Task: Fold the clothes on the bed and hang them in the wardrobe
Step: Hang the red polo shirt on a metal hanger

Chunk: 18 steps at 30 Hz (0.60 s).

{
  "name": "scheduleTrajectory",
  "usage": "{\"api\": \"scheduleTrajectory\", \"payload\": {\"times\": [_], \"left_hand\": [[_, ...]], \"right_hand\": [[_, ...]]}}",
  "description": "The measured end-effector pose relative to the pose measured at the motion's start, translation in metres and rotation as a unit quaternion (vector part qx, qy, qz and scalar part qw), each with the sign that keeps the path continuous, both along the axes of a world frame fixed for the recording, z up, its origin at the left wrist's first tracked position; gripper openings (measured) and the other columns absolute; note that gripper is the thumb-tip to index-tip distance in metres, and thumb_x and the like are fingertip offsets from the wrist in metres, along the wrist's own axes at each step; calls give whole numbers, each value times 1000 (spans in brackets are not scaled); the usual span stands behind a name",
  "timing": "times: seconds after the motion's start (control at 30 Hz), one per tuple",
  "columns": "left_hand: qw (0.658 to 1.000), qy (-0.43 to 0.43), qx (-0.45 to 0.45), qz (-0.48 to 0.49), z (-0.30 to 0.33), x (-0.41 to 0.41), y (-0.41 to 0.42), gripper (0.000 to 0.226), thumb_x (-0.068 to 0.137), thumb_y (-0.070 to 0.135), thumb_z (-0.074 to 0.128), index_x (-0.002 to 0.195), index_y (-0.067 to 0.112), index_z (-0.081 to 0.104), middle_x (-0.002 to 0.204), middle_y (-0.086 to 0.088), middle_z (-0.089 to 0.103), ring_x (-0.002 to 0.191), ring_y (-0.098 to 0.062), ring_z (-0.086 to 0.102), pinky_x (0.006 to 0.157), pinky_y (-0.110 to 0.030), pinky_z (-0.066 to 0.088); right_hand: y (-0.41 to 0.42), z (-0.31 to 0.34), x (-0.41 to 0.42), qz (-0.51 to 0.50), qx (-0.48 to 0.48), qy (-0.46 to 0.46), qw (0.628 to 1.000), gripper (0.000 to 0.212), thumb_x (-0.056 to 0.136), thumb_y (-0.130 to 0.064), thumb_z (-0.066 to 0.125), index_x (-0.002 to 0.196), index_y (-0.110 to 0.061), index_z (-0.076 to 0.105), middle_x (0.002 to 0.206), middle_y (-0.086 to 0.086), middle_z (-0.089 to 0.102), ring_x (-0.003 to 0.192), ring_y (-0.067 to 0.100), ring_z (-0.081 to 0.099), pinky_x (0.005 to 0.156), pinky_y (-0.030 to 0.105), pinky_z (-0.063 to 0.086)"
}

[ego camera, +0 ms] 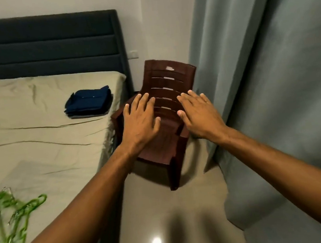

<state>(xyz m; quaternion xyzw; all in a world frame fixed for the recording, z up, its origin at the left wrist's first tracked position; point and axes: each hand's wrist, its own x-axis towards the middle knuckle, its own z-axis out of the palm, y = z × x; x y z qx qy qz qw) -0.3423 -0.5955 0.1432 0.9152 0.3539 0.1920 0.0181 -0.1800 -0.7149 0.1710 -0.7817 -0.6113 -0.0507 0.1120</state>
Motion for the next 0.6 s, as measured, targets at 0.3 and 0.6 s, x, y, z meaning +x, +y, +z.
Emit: {"api": "scheduleTrajectory", "payload": {"times": [0.3, 0.6], "left_hand": [[994, -1, -16, 104, 1, -83, 112, 63, 98, 39, 49, 154, 17, 31, 163, -6, 24, 153, -24, 13, 120, -52, 19], [974, 13, -27, 226, 1, -208, 242, 62, 99, 40, 46, 154, 17, 30, 164, -4, 23, 152, -22, 15, 119, -48, 22]], "right_hand": [[153, 3, -61, 106, -1, -11, 994, 53, 107, -37, 32, 154, -13, 30, 161, 7, 31, 152, 24, 17, 123, 45, 13], [315, 5, -165, 201, -6, -11, 980, 54, 107, -40, 30, 155, -16, 28, 160, 4, 31, 152, 22, 16, 123, 43, 11]]}}
